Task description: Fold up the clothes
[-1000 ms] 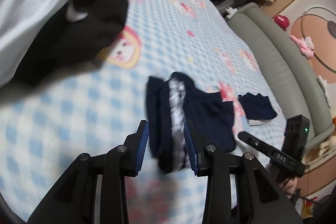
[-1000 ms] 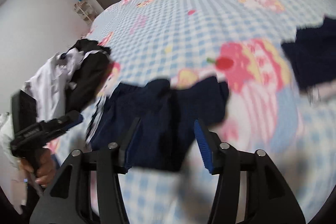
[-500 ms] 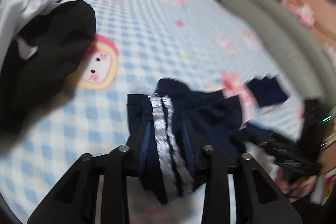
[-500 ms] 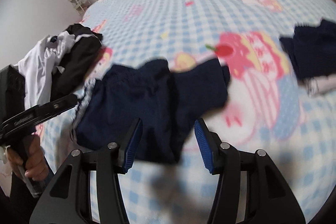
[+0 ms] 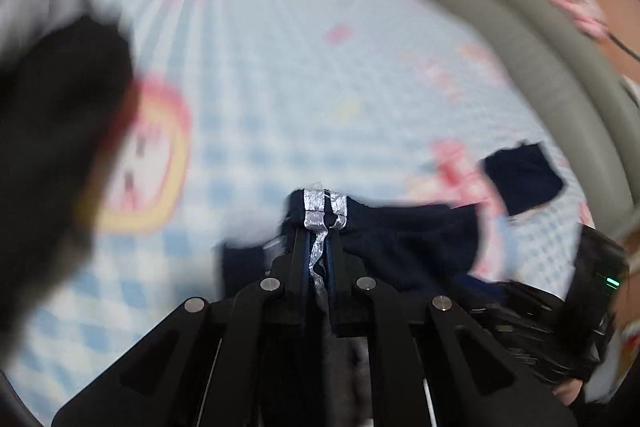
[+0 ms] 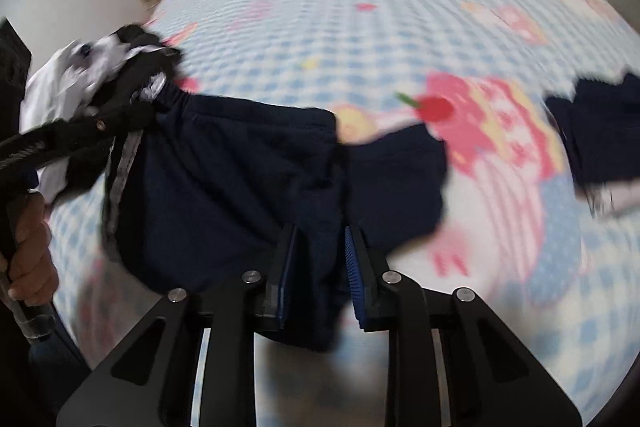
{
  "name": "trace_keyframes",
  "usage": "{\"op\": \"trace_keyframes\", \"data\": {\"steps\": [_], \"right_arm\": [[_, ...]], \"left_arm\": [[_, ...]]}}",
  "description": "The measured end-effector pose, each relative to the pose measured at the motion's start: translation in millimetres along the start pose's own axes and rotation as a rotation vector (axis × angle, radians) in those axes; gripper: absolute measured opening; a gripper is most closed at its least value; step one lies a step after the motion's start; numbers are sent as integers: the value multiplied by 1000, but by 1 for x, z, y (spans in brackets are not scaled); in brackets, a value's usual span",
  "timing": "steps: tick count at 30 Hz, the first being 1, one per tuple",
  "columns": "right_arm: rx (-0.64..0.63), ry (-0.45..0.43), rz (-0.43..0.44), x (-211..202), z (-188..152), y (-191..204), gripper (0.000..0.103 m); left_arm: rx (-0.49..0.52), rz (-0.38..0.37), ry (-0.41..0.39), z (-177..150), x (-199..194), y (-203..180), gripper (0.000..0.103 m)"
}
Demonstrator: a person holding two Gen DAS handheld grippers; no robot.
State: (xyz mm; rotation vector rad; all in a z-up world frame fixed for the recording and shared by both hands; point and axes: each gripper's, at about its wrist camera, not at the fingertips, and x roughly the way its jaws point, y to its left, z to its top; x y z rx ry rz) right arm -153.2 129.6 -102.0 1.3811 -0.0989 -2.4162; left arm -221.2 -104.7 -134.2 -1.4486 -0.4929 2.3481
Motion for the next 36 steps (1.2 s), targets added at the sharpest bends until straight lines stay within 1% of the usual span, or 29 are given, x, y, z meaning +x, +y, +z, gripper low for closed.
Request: {"op": "trace_keyframes", "data": {"steps": [1,3,4,5,6,7,8,9,11,12,13,15,17,18,19,20,21,22,23,26,29,30,32,34,35,36], "right_arm": [[12,-1,9,-1,-1,-2,21],[15,-9,23,-5,-2,-3,24],[7,-14,23,-8,-2,-1,26],[3,-24,27,-14,-2,0,29],[7,-31,38,-19,-2,0,32],[11,-38,49,-24,-1,0,39],[18,-44,65,-28,0,1,43],[26,-46,76,-32,-2,0,44],[41,-41,94,-39,-9,-1,49],[52,-27,102,-37,-13,-2,51],[64,-12,111,-34,-16,-3,52],[99,29,135,-23,-24,-8,53],[140,49,169,-12,-28,-13,54],[154,50,179,-8,-27,-14,54],[167,49,187,-6,-25,-16,50],[180,48,196,-3,-24,-17,35],[162,44,193,-5,-21,-15,29],[141,35,188,-10,-20,-12,19],[121,25,182,-14,-19,-9,12],[73,1,173,-35,-20,-2,9],[58,-28,181,-65,-25,2,7],[54,-33,184,-73,-29,4,7],[49,-9,169,-82,-48,7,7],[50,24,143,-85,-69,9,8],[59,50,117,-81,-80,7,10],[75,69,103,-78,-88,3,10]], "left_arm": [[-24,-19,3,-1,-1,5,9],[-73,-75,-73,-9,-31,10,11],[-97,-103,-112,-13,-46,12,17],[-108,-103,-119,-21,-53,13,21],[-118,-102,-126,-30,-61,15,31],[-129,-101,-132,-38,-68,16,37],[-139,-100,-139,-47,-75,18,37],[-150,-98,-145,-55,-82,19,37],[-180,-113,-102,-71,-74,24,37],[-195,-120,-79,-79,-69,27,39],[-210,-124,-61,-84,-62,29,42],[-230,-109,-27,-89,-46,33,42],[-214,-89,-22,-87,-37,30,39],[-201,-77,-22,-85,-34,28,30],[-191,-78,-22,-84,-36,25,19],[-181,-79,-22,-83,-38,22,17],[-178,-79,-29,-84,-42,20,14],[-174,-80,-36,-85,-47,18,12],[-173,-88,-39,-84,-53,15,12],[-163,-129,-60,-88,-73,3,11],[-140,-143,-57,-101,-92,-10,11],[-148,-136,-45,-110,-95,-11,11],[-165,-115,-17,-124,-95,-12,15],[-196,-46,54,-140,-81,-4,15],[-221,15,102,-147,-74,3,15],[-224,6,75,-150,-79,3,15]]}}
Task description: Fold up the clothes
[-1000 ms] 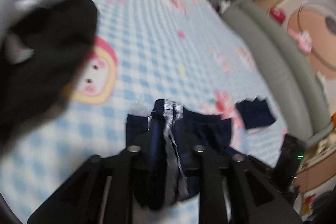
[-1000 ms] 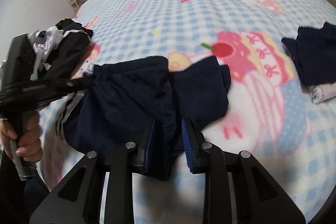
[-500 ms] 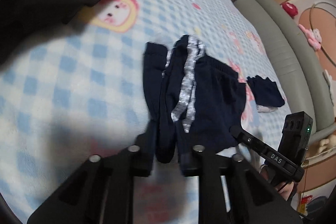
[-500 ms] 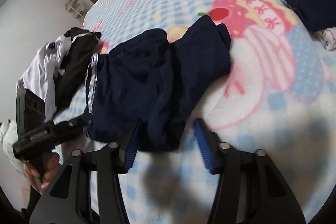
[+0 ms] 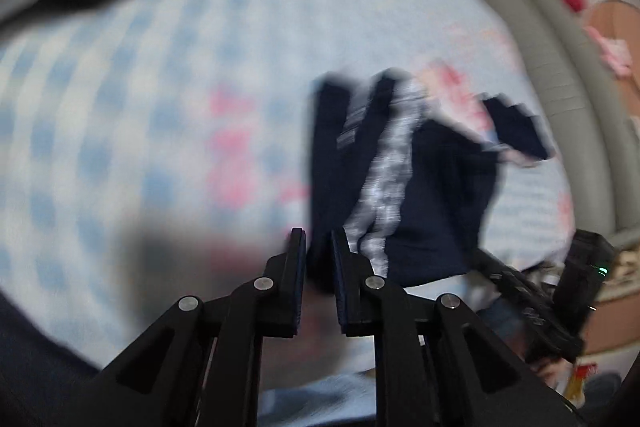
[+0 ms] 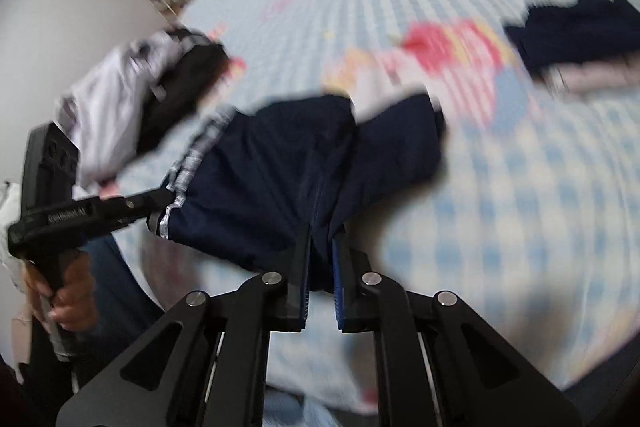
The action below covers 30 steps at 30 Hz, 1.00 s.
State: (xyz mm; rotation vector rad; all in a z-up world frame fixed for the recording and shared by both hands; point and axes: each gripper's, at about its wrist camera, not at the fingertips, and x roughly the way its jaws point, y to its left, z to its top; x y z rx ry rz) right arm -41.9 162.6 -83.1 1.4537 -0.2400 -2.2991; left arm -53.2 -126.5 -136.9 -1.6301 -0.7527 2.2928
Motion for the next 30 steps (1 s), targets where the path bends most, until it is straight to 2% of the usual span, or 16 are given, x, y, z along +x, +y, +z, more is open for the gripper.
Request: {"op": "trace_keyframes", "data": {"steps": [2,3,4,6,7,9,12,15,18,20,22,23,25,26,28,30], "right_arm": [[32,18,-6,2,-9,-7,17],[26,-3,-17,-5,-9,-7,19],[16,-28,-32,-12,-7,-5,24],[-38,-100,-82,-29,-3,4,30],[-62,-112,-76,-31,-1,9,30],[-98,-111,-50,-28,2,19,32],[-117,-59,-28,-9,-1,25,32],[-126,-14,-64,11,-12,27,32],[-106,-11,-83,10,-19,22,30],[-96,-34,-160,1,-17,17,34],[-81,-58,-152,-10,-15,9,34],[-58,-64,-125,-13,-15,5,38],[-8,-49,-27,-10,-11,-1,44],[-5,-32,-11,-4,-12,0,44],[-7,3,9,10,-13,4,44],[-32,16,-38,18,-15,7,41]], "left_arm": [[-4,-30,-57,-5,-11,1,14],[22,-55,-109,-7,-20,-5,15],[49,-80,-162,-9,-29,-11,23],[86,-87,-185,-10,-28,-19,42],[105,-90,-196,-10,-28,-24,42],[135,-26,-165,-11,-11,-29,42],[147,68,-109,-12,9,-29,42],[165,167,-125,-13,8,-25,44],[113,142,-155,-12,-2,-13,44],[111,102,-170,-11,-5,-16,41],[135,47,-191,-13,-8,-23,41],[155,17,-190,-14,-9,-28,42],[173,25,-152,-14,1,-34,42],[181,29,-132,-14,6,-36,42],[159,79,-117,-12,13,-33,42],[113,101,-122,-9,11,-22,44]]}}
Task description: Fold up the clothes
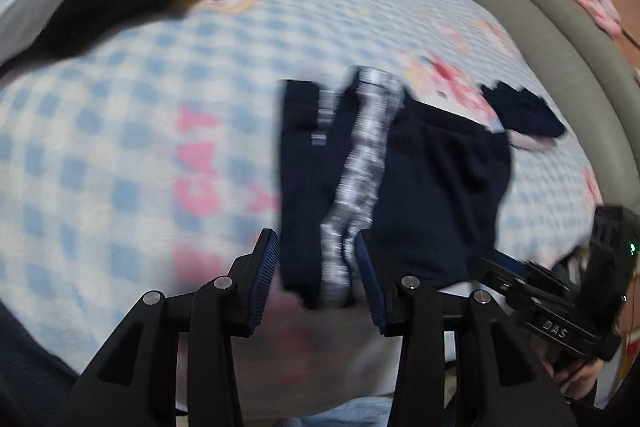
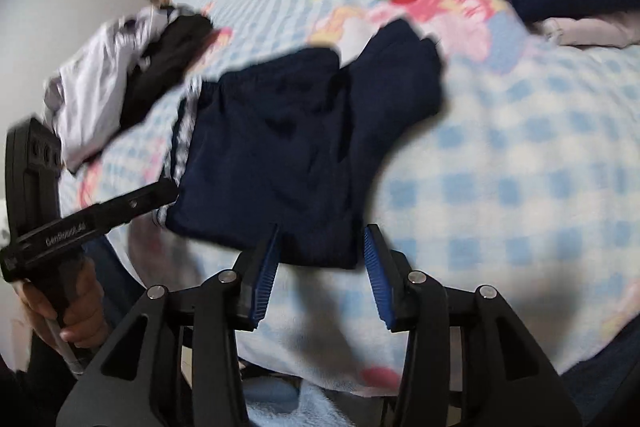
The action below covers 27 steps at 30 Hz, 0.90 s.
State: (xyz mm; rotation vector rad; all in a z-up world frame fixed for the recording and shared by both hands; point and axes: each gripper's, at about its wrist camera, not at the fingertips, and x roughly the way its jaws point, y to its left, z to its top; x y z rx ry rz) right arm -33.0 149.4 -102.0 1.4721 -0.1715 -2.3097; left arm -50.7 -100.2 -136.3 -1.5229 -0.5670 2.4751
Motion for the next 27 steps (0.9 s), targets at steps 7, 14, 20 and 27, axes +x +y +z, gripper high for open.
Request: {"op": "trace_keyframes", "data": {"steps": [7,14,20,27], "right_arm": [[51,-45,-12,-21,10,-17,44],[28,-25,-7,-8,39,-18,54],[108,-6,74,17,47,-26,65],[60,-39,140,16,50,-8,42]], "left_arm": [[-58,-128,-47,10,-15,11,43],[6,-69,-2,34,12,-6,47],[-90,-192,28,32,34,14,57],[-100,-254,11,30,32,11,27]]}}
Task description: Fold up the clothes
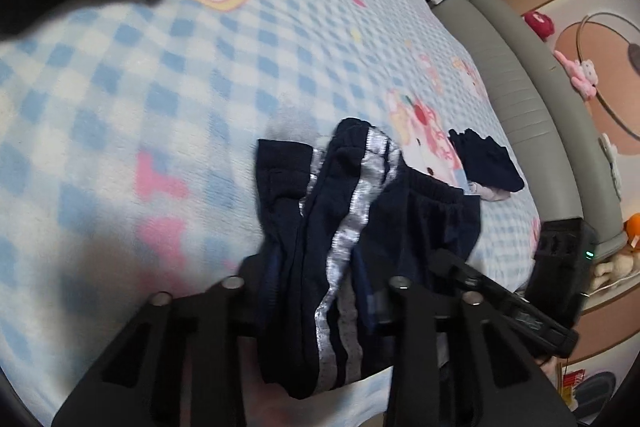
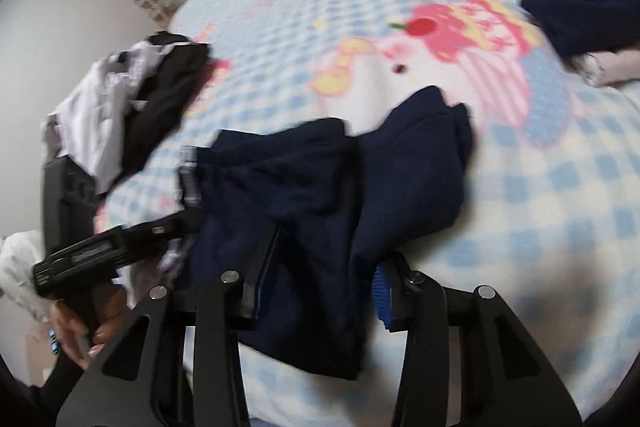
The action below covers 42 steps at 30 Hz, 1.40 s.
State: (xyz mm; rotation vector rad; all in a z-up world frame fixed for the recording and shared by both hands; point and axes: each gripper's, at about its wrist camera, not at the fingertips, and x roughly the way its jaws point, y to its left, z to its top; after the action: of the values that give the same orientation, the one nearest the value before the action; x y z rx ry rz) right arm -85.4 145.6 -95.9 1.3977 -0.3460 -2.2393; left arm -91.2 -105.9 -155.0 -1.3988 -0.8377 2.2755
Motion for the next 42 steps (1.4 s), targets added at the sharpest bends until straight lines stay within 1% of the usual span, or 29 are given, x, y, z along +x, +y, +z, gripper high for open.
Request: {"op": "trace_keyframes", "data": {"steps": [1,2,3,5,7,10,13,16,18,19,21,23,25,26,28,29,30,31,32,33,34,35,36,37,39,40,41,42], "right_arm": [[1,8,-13,5,0,-2,41],[2,17,-31,10,0,-4,31],[13,15,-35,9,0,-7,26],[16,-7,-32,-1,2,-7,12],[-19,-51,-29,-22,9,-1,9],[-46,-125,-23,-59,25,3,8],[-57,-195,-32,-93,47,-9,8],[-42,-225,-91,-119,63,-47,8],[1,-218,-114,-129,64,-77,8],[29,-216,-122,-135,64,-93,8],[54,-235,-139,-152,70,-119,8],[31,-266,-181,-170,84,-136,8],[9,-295,-216,-187,102,-149,8],[2,-319,-224,-198,113,-155,8],[-10,-370,-236,-220,137,-168,8],[-15,-381,-249,-222,148,-176,8],[-20,-390,-264,-223,158,-183,8],[-25,-398,-279,-223,169,-191,8],[-17,-381,-305,-214,177,-203,9],[22,-330,-320,-196,182,-222,9],[66,-274,-331,-176,187,-243,10],[85,-236,-348,-162,186,-254,12],[100,-200,-365,-149,185,-263,15],[97,-196,-371,-145,182,-266,21],[75,-246,-340,-151,175,-261,25],[75,-275,-350,-158,172,-257,33],[76,-306,-365,-166,170,-254,39],[70,-344,-400,-175,168,-248,39]], "left_arm": [[14,12,4,-1,1,-3,21],[39,42,7,-3,1,-11,19],[58,59,5,-4,-2,-17,15],[105,80,-4,-4,-9,-34,14],[161,79,-6,0,-12,-60,13],[246,56,-1,10,-8,-105,13],[331,-2,-15,25,5,-154,14],[347,-40,-1,27,40,-194,14],[343,-80,27,26,71,-220,13],[350,-86,35,26,79,-229,13],[380,-104,39,34,99,-262,13],[413,-145,9,46,108,-299,13],[432,-169,-28,54,111,-325,13],[435,-193,-57,64,115,-340,13],[408,-200,-89,77,124,-352,14],[391,-186,-101,84,133,-355,14],[349,-166,-96,91,149,-351,16],[288,-155,-62,95,170,-341,17],[226,-145,-27,98,192,-330,17],[185,-115,19,99,215,-320,17],[160,-76,72,97,236,-310,19],[143,-39,134,94,253,-301,22],[132,-48,151,91,255,-295,28],[120,-58,166,88,257,-290,28],[145,-76,105,87,241,-291,32],[163,-87,60,88,231,-295,34],[180,-100,14,89,221,-299,34],[206,-102,-22,90,213,-305,34]]}}
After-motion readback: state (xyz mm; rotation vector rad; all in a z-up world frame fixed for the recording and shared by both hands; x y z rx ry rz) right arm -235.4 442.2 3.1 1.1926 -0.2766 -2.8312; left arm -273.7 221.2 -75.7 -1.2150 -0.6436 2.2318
